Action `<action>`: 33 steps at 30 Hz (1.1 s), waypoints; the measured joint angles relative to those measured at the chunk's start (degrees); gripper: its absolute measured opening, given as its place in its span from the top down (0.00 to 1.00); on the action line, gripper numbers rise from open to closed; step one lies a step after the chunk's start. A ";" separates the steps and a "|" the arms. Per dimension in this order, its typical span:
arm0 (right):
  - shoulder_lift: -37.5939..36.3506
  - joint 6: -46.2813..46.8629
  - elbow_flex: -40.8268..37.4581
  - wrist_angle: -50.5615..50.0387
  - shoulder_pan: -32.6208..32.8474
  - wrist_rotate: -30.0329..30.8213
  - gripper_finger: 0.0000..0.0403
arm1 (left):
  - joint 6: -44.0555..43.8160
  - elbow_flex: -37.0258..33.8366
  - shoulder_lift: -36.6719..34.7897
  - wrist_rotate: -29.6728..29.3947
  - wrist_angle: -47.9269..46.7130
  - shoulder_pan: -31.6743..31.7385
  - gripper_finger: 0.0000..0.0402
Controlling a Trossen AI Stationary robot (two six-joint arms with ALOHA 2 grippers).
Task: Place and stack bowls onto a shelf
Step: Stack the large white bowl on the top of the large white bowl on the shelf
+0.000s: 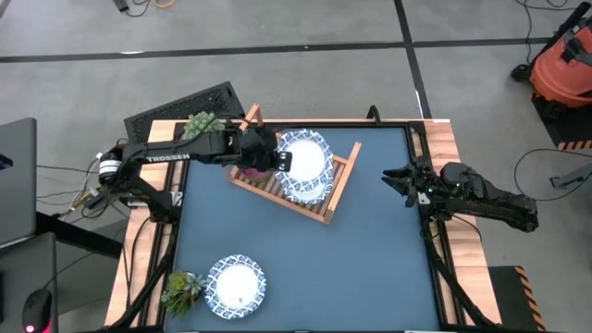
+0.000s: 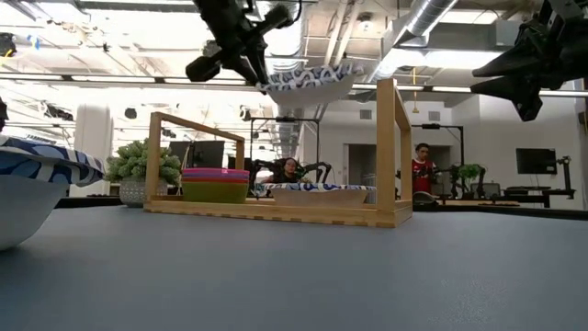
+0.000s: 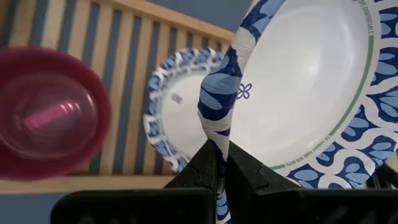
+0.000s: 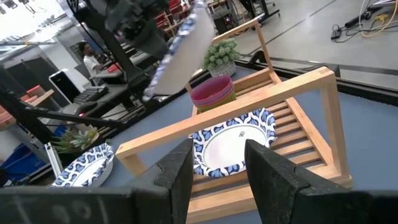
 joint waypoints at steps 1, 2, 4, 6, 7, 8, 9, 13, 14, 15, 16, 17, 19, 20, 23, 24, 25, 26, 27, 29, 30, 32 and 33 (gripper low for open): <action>0.00 0.02 0.00 0.00 -0.02 0.02 0.58 | 0.01 0.00 0.12 -0.11 0.03 0.64 1.00; 0.00 0.02 0.00 -0.01 0.00 0.03 0.58 | 0.01 0.00 0.32 -0.11 -0.02 1.29 1.00; 0.00 0.00 0.00 -0.02 -0.02 0.06 0.58 | 0.01 0.04 1.55 -0.13 0.61 2.22 1.00; -0.02 0.00 0.00 -0.02 0.00 0.18 0.58 | 0.30 0.02 2.95 0.68 0.29 2.96 1.00; -0.02 0.02 0.00 -0.04 -0.01 0.27 0.58 | 0.48 0.02 4.08 1.36 0.32 3.06 1.00; -0.01 0.01 0.00 -0.19 -0.02 0.53 0.58 | 0.69 0.02 4.78 2.29 0.74 3.08 1.00; 0.00 0.00 0.00 -0.35 -0.05 0.73 0.58 | 0.78 0.00 5.52 2.86 0.60 3.19 1.00; -0.02 -0.01 0.00 -0.49 -0.08 1.04 0.58 | 0.84 0.00 7.87 3.03 1.09 3.28 1.00; -0.02 0.02 0.00 -0.49 -0.10 1.09 0.58 | 0.82 -0.02 8.36 3.17 1.36 3.30 1.00; -0.02 0.02 0.00 -0.67 -0.10 1.09 0.58 | 0.80 -0.02 8.71 3.39 2.10 3.32 1.00; -0.02 0.00 0.00 -0.73 -0.10 1.08 0.58 | 0.80 -0.02 9.09 3.77 2.90 3.31 1.00; -0.02 0.00 0.00 -0.70 -0.10 1.08 0.58 | 0.77 -0.02 9.55 4.10 3.46 3.28 1.00; -0.02 0.00 0.00 -0.76 -0.10 1.08 0.58 | 0.36 0.00 10.45 4.37 3.89 3.26 1.00; -0.02 0.00 0.00 -0.76 -0.10 1.08 0.58 | 0.33 -0.02 11.10 4.42 3.69 3.25 1.00; -0.02 0.00 0.01 -0.90 -0.10 1.08 0.58 | 0.14 -0.02 12.53 4.60 3.60 3.26 1.00; -0.02 0.00 0.00 -0.90 -0.10 1.08 0.58 | 0.05 -0.02 13.09 4.66 3.79 3.26 1.00; -0.02 0.00 0.00 -0.90 -0.10 1.08 0.58 | 0.03 -0.02 13.47 4.90 4.20 3.26 1.00; -0.02 0.00 0.00 -0.90 -0.10 1.08 0.58 | 0.01 -0.02 13.93 5.35 4.38 3.26 1.00; -0.02 0.00 0.00 -0.90 -0.10 1.08 0.58 | 0.05 -0.02 14.32 5.73 4.28 3.24 1.00; -0.02 0.00 0.00 -0.92 -0.10 1.08 0.58 | 0.28 -0.02 14.99 5.97 4.18 3.23 1.00; -0.02 0.00 0.00 -0.92 -0.10 1.06 0.58 | 0.27 -0.02 15.06 6.38 4.03 3.22 1.00; -0.02 0.00 0.00 -0.90 -0.10 1.08 0.58 | 0.26 -0.02 15.06 7.10 3.43 3.24 1.00; -0.02 0.00 0.00 -0.91 -0.10 1.06 0.58 | 0.31 -0.02 15.06 7.36 3.45 3.25 1.00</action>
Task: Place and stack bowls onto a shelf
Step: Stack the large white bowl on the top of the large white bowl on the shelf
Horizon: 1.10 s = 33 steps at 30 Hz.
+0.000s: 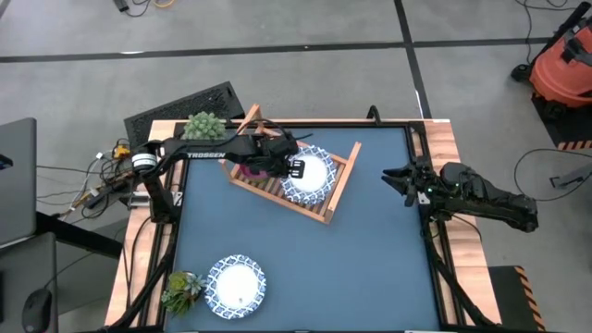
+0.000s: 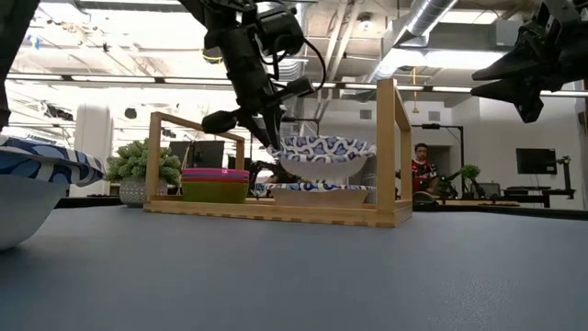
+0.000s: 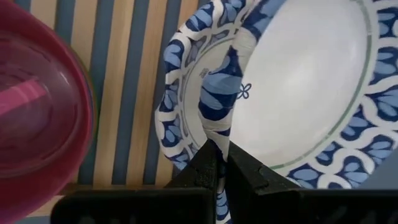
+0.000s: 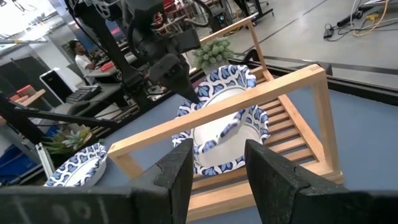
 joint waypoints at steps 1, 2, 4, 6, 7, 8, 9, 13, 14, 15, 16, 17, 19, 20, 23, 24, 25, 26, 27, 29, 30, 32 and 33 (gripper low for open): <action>0.00 0.00 0.00 -0.02 0.00 0.00 0.58 | 0.11 0.00 0.00 0.14 -0.02 0.01 1.00; 0.00 0.00 0.00 0.01 0.00 0.00 0.58 | 0.29 0.00 0.00 0.12 -0.12 0.01 1.00; 0.00 -0.01 0.00 -0.01 0.00 0.00 0.58 | 0.36 0.00 0.00 0.87 0.00 0.03 1.00; 0.00 -0.02 0.00 0.00 0.00 0.00 0.58 | 1.02 0.00 0.00 2.59 0.38 0.04 1.00; 0.00 -0.04 0.00 -0.01 0.00 0.00 0.58 | 1.41 0.00 0.00 3.39 0.51 0.04 1.00; 0.00 -0.04 0.00 -0.01 0.00 0.00 0.58 | 1.79 0.00 0.00 3.73 0.61 0.04 1.00; 0.01 -0.04 0.01 -0.01 0.00 0.00 0.58 | 2.03 0.00 0.00 3.80 0.88 0.03 1.00; 0.00 -0.17 0.00 -0.01 0.00 0.00 0.58 | 2.64 0.00 0.00 3.19 1.33 0.01 1.00; 0.00 -0.17 0.00 -0.01 0.00 0.00 0.58 | 2.71 0.00 0.00 3.11 1.36 0.01 1.00; 0.00 -0.17 0.02 -0.03 0.00 0.00 0.58 | 2.72 0.00 0.00 3.10 1.36 0.05 1.00; 0.00 -0.17 0.01 -0.03 0.00 0.00 0.58 | 2.73 0.00 0.00 2.97 1.35 0.04 1.00; 0.00 -0.17 0.02 -0.03 0.00 0.00 0.58 | 2.97 0.00 0.00 2.63 1.39 0.04 1.00; 0.00 -0.17 0.02 -0.06 0.00 0.00 0.58 | 4.06 0.00 0.00 2.07 1.52 0.01 1.00; 0.00 -0.17 0.02 -0.07 0.00 0.00 0.58 | 4.33 0.00 0.00 2.00 1.73 0.01 1.00; 0.00 -0.15 0.02 -0.20 0.00 -0.01 0.58 | 5.24 0.00 0.00 1.99 2.41 0.01 0.96; 0.00 -0.15 0.02 -0.24 0.00 -0.01 0.58 | 5.31 0.00 0.00 1.87 2.92 0.01 0.95; 0.00 -0.15 0.02 -0.30 0.00 0.00 0.58 | 5.31 0.00 0.00 1.55 3.36 0.01 0.92; 0.00 -0.15 0.02 -0.43 0.00 -0.01 0.58 | 5.27 0.00 0.00 1.24 3.53 0.01 0.90; 0.00 -0.13 0.02 -0.58 0.00 -0.01 0.58 | 5.26 0.00 0.00 1.06 3.51 0.01 0.88; 0.00 -0.11 0.02 -0.69 0.00 -0.02 0.58 | 5.25 0.00 0.00 1.10 3.51 0.01 0.83; 0.00 -0.09 0.02 -0.84 0.00 -0.02 0.58 | 5.26 0.00 0.00 1.12 3.51 0.01 0.81; 0.00 -0.07 0.02 -1.39 0.00 -0.02 0.58 | 5.50 0.00 0.00 0.97 3.51 0.01 0.76; 0.00 -0.03 0.02 -1.58 0.00 -0.02 0.58 | 5.52 0.00 0.00 0.62 3.48 0.01 0.74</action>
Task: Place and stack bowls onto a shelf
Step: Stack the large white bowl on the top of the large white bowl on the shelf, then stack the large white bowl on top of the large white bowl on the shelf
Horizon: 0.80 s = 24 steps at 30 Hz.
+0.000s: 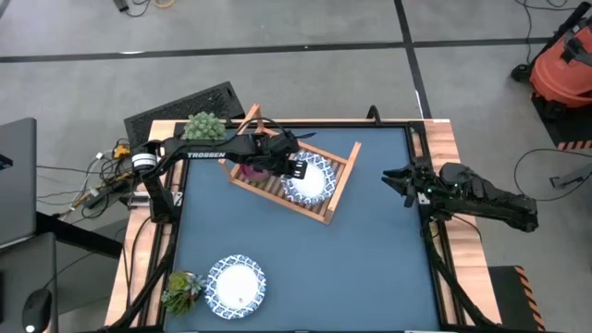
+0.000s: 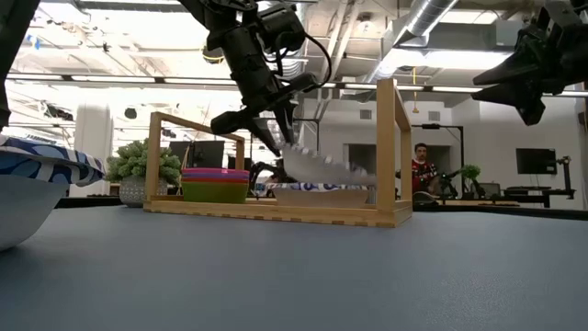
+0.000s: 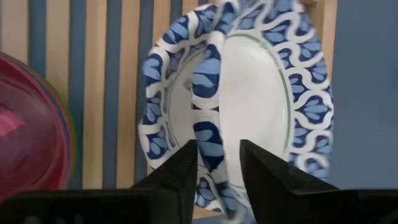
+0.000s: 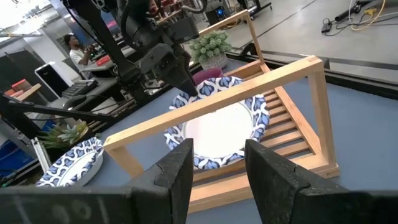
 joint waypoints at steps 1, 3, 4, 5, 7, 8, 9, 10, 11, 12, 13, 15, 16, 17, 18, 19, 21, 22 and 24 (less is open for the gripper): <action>0.00 0.03 0.00 -0.11 0.00 0.00 0.58 | 0.13 0.00 0.00 -0.26 -0.10 0.00 0.73; 0.00 0.03 0.00 -0.21 0.00 0.00 0.58 | 1.17 0.00 0.00 -0.46 -0.45 0.02 0.70; 0.00 0.03 0.00 -0.20 0.00 0.00 0.58 | 1.73 0.00 0.00 -0.50 -0.72 0.04 0.69; 0.00 0.03 0.00 -0.20 0.00 0.00 0.58 | 2.30 0.00 0.00 -0.17 -1.16 0.04 0.68; 0.00 0.03 0.00 -0.18 0.00 0.00 0.58 | 3.06 0.00 0.00 0.53 -1.82 0.05 0.67; 0.00 0.03 0.00 -0.18 0.00 0.00 0.58 | 3.40 0.00 0.00 0.55 -2.17 0.04 0.66; 0.00 0.03 0.00 -0.18 0.00 0.00 0.58 | 4.07 0.00 0.00 0.54 -2.64 0.04 0.66; 0.00 0.03 0.00 -0.18 0.00 0.00 0.58 | 4.98 0.00 0.00 0.44 -2.98 0.04 0.66; 0.00 0.03 0.00 -0.17 0.00 0.00 0.58 | 5.68 0.00 0.00 0.15 -3.10 0.04 0.66; 0.00 0.03 0.00 -0.16 0.00 0.00 0.58 | 6.01 0.00 0.00 -0.47 -3.38 0.04 0.66; 0.00 0.03 0.00 -0.14 0.00 0.00 0.58 | 6.05 0.00 -0.02 -1.03 -3.96 0.04 0.66; 0.00 0.03 0.00 -0.14 0.00 -0.01 0.58 | 6.05 0.00 -0.02 -1.56 -4.56 0.13 0.66; 0.00 0.03 0.00 -0.14 0.00 -0.02 0.58 | 6.07 0.00 -0.02 -1.49 -4.40 0.15 0.66; 0.00 0.03 0.00 -0.14 0.00 -0.02 0.58 | 6.18 0.00 -0.02 -0.94 -4.27 0.15 0.66; 0.00 0.03 0.00 -0.14 0.00 -0.02 0.58 | 6.39 0.00 -0.04 0.05 -4.19 0.17 0.66; 0.00 0.03 0.00 -0.11 0.00 -0.02 0.58 | 6.71 0.00 -0.07 1.32 -4.12 0.19 0.66; 0.00 0.03 0.00 -0.11 0.00 -0.02 0.58 | 7.82 0.00 -0.07 4.65 -4.37 -0.07 0.66; 0.00 0.03 0.00 -0.11 0.00 -0.02 0.58 | 8.55 0.00 -0.29 6.90 -4.75 -0.23 0.66; 0.00 0.03 0.00 -0.09 0.00 -0.02 0.58 | 10.10 0.00 -0.78 10.62 -6.13 -0.83 0.66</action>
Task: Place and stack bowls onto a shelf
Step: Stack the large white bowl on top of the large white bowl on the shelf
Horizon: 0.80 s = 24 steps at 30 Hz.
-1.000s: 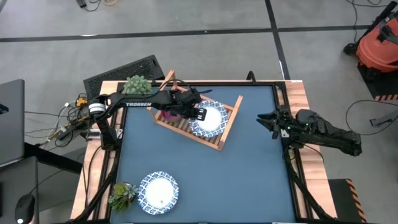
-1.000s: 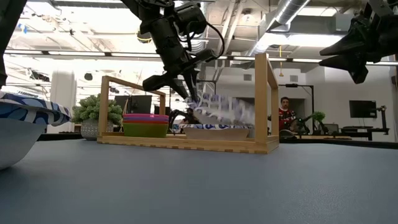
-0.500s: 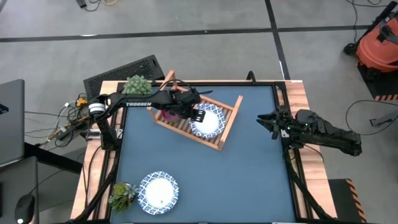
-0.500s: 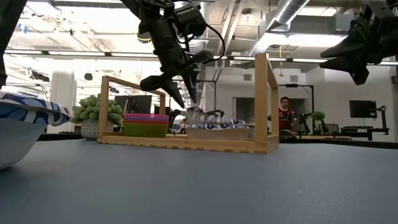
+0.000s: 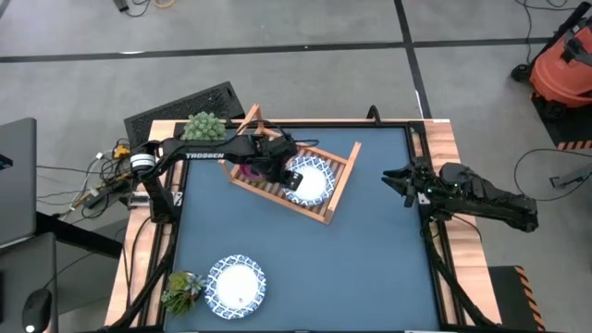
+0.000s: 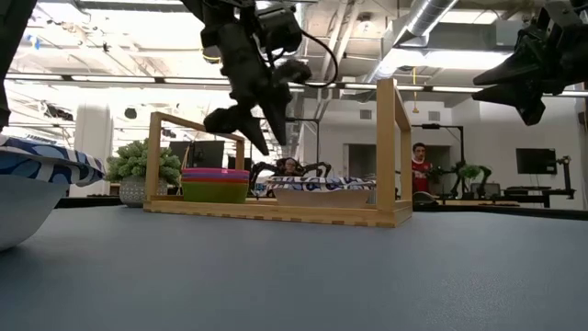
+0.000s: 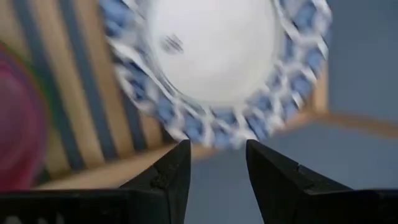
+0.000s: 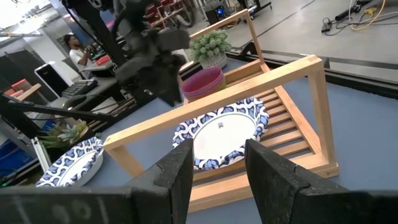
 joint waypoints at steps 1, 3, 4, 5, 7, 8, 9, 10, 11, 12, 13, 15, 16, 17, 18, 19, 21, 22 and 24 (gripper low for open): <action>0.00 0.00 0.00 0.00 0.00 0.00 0.58 | 0.91 0.00 -0.46 1.74 -0.69 -0.31 0.66; 0.00 0.00 0.00 0.02 0.00 0.00 0.58 | 2.36 0.00 -1.08 4.34 -2.90 -1.34 0.66; 0.00 0.00 0.02 0.01 0.00 0.00 0.58 | 3.17 0.00 -1.51 5.55 -3.77 -1.89 0.66; 0.01 0.00 0.02 0.00 0.00 0.00 0.58 | 4.02 0.00 -1.83 6.54 -4.74 -2.58 0.66; 0.00 0.00 0.04 0.06 0.00 -0.01 0.58 | 6.26 -0.02 -2.60 8.30 -6.76 -4.35 0.66; 0.02 0.00 0.04 -0.03 0.00 0.00 0.58 | 7.20 -0.02 -2.99 8.84 -7.41 -5.53 0.66; 0.02 0.00 0.04 -0.01 0.00 -0.02 0.58 | 7.95 -0.02 -3.45 9.36 -8.02 -6.73 0.66; 0.02 0.00 0.04 0.06 0.00 -0.02 0.58 | 8.65 -0.02 -3.85 9.81 -8.66 -8.11 0.66; 0.00 0.00 0.04 -0.03 0.00 -0.02 0.58 | 9.33 -0.02 -4.18 9.95 -8.90 -9.64 0.66; 0.02 0.00 0.04 -0.03 0.00 -0.02 0.58 | 10.00 -0.02 -4.59 9.90 -8.90 -11.23 0.66; 0.00 0.00 0.04 -0.01 0.00 -0.02 0.58 | 10.59 -0.02 -4.92 9.83 -8.94 -12.95 0.66; 0.00 0.00 0.04 -0.02 0.00 -0.02 0.58 | 12.09 -0.02 -5.61 9.29 -8.94 -16.66 0.66; 0.00 0.00 0.04 -0.02 0.00 -0.02 0.58 | 12.96 -0.02 -5.73 8.75 -9.09 -18.49 0.66; 0.00 0.00 0.04 -0.02 0.00 -0.02 0.58 | 13.68 -0.02 -5.74 7.70 -9.35 -20.70 0.66; 0.00 0.00 0.04 -0.02 0.00 -0.02 0.58 | 14.06 -0.02 -5.72 6.37 -9.77 -22.72 0.66; 0.00 0.00 0.04 -0.02 0.00 -0.02 0.58 | 14.12 -0.02 -5.71 4.78 -10.47 -24.65 0.66; 0.02 0.00 0.04 -0.02 0.00 -0.02 0.58 | 12.82 -0.03 -5.71 1.04 -12.00 -28.37 0.66; 0.00 0.00 0.04 -0.02 0.00 -0.02 0.58 | 11.50 -0.11 -5.71 -1.21 -12.52 -30.00 0.66; 0.00 0.00 0.04 -0.02 0.00 -0.02 0.58 | 7.42 -0.17 -5.69 -5.69 -14.21 -32.89 0.66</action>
